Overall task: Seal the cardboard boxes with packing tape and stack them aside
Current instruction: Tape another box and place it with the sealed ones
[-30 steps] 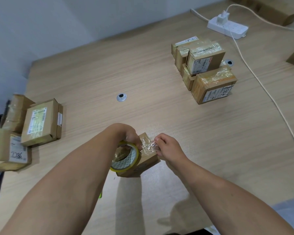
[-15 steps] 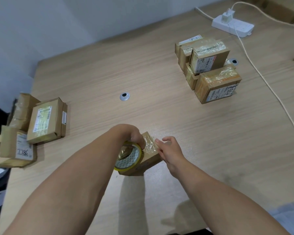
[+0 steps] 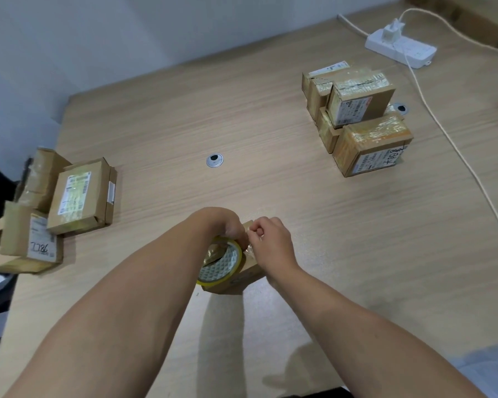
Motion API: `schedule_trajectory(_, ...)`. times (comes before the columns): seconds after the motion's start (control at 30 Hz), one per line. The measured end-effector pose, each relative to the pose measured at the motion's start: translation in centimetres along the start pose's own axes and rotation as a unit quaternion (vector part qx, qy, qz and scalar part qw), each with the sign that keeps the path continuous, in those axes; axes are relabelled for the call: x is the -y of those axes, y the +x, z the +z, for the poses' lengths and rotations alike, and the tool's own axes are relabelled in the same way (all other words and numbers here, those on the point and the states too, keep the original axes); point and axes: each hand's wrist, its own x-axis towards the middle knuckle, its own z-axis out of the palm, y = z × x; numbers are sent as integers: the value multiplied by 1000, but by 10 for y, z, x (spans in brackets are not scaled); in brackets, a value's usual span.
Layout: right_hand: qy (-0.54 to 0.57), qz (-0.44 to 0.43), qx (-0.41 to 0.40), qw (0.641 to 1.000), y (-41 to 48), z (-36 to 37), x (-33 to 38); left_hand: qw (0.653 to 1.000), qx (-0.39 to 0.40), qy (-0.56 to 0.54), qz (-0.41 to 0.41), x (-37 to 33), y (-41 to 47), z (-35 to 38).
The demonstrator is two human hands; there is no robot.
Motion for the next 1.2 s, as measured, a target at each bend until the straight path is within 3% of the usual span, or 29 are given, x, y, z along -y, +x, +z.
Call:
schedule_trajectory(0.23,-59,11,-11,998,1,20,0,998,-42,-29,39,17,-8,-2)
schedule_trajectory(0.4,-52,15,13,998,-3,26,-6,990,-34,-111,82,38,-18,7)
schedule_trajectory(0.53,-56,-13,32,998,-3,21,-8,949,4,-290,120,56,-33,16)
schedule_trajectory(0.63,-51,-22,25,998,-5,19,-5,923,55,-356,135,80,-38,17)
schedule_trajectory(0.8,-50,-32,25,998,-6,18,-3,919,55,-365,139,92,-38,17)
schedule_trajectory(1.0,-43,-19,22,999,-7,17,-1,963,13,-260,77,98,-37,13)
schedule_trajectory(1.2,-58,-29,25,998,-8,16,1,984,-17,-170,45,87,-41,6)
